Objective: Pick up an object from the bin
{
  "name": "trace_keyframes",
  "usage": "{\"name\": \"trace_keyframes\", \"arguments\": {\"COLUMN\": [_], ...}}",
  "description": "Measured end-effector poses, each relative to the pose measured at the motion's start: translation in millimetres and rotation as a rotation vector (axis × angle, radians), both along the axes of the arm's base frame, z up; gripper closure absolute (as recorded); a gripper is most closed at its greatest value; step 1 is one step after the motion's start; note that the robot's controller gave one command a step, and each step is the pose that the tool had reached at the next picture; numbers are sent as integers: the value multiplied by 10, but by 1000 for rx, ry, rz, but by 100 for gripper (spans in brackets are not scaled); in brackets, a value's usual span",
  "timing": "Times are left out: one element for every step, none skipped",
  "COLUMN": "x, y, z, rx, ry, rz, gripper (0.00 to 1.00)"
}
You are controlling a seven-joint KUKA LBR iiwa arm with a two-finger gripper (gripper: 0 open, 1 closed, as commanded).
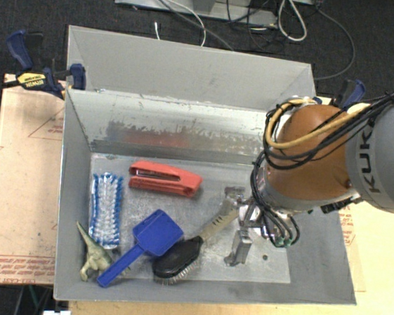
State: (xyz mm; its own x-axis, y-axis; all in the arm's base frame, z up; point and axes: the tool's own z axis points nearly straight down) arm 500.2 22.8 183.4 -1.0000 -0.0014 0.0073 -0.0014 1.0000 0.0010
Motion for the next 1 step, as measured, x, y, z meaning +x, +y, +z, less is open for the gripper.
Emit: {"name": "trace_keyframes", "arguments": {"x": [17], "y": [-2], "z": [34], "rx": [0], "ry": [-7], "rz": [-1], "gripper": [0]}}
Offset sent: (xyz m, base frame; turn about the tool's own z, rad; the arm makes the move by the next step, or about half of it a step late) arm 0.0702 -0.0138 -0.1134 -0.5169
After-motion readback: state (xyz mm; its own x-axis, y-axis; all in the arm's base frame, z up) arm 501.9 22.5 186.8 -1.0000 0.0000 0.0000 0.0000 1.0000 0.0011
